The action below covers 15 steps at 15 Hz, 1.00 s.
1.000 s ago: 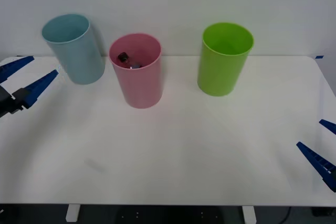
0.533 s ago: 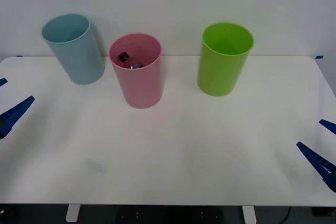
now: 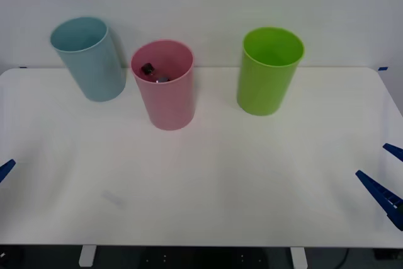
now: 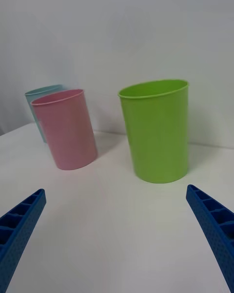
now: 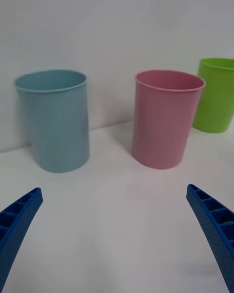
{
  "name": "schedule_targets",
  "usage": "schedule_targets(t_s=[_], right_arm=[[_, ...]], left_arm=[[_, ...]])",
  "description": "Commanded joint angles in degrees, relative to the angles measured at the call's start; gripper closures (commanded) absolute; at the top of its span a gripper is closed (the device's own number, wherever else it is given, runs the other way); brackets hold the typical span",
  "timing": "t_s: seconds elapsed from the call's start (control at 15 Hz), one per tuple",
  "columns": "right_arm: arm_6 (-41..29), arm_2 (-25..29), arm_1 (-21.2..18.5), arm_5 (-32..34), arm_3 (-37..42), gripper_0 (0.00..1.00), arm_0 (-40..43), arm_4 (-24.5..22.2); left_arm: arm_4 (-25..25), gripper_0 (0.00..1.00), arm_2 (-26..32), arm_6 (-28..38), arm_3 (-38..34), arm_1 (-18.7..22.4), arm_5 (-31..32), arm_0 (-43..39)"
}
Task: Grasp the object on the table and drop it into the matching bin: aluminum can to the light blue bin, PET bottle to the pink bin.
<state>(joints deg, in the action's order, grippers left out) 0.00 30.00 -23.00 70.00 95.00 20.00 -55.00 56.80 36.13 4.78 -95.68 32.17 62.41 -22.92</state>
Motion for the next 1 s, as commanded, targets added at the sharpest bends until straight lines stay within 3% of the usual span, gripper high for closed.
schedule_targets(t_s=[0.07,0.47,1.0], right_arm=[[0.0,0.0,0.0,0.0,0.0,0.0,0.0,0.0],[0.0,0.0,0.0,0.0,0.0,0.0,0.0,0.0],[0.0,0.0,0.0,0.0,0.0,0.0,0.0,0.0]], left_arm=[[-1.78,0.0,0.08,-0.39,0.06,0.0,0.0,-3.36],[-5.47,0.0,-0.8,-1.97,1.02,0.0,0.17,-7.84],[-5.91,0.0,-1.24,-2.41,1.73,0.0,0.08,-8.98]])
